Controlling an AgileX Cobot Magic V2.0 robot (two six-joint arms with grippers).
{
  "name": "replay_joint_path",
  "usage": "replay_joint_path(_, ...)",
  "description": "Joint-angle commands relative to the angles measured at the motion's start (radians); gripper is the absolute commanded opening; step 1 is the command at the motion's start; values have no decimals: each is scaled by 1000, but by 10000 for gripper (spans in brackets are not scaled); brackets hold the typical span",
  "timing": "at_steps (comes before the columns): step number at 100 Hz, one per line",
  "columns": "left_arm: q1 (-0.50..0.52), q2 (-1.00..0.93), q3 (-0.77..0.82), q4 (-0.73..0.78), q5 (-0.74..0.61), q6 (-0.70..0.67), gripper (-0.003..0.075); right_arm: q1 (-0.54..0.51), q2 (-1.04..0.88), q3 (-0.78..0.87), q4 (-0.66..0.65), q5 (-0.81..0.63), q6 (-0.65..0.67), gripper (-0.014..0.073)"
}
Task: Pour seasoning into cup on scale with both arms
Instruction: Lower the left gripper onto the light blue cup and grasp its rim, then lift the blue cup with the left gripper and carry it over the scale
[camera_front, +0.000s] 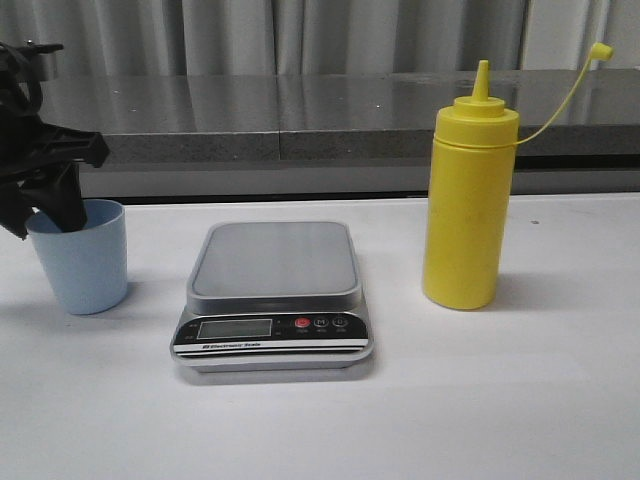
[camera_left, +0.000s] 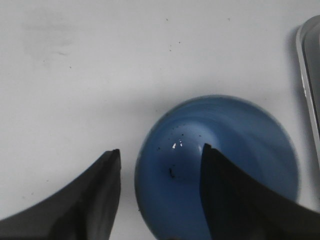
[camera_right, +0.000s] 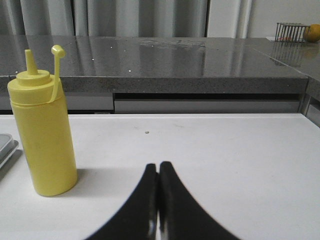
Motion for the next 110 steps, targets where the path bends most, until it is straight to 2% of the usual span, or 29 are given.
replay_joint_path(1, -4, -39, -31, -13, -46, -4, 345, -5, -14, 2, -3, -77, 0, -67)
replay_joint_path(34, -4, -21, -31, -13, -28, -4, 335, -5, -14, 2, -3, -77, 0, -67)
replay_joint_path(58, -4, -21, -31, -13, -28, -4, 125, -5, -14, 2, -3, -77, 0, -67)
replay_joint_path(75, -4, -21, -31, -13, -26, -4, 10, -5, -14, 2, -3, -77, 0, -67)
replay_joint_path(88, -4, -25, -51, -13, -10, -4, 10, -5, -14, 2, -3, -77, 0, -67)
replay_joint_path(110, -13, -25, -213, -13, 110, 11, 10, -5, -14, 2, -3, -77, 0, -67)
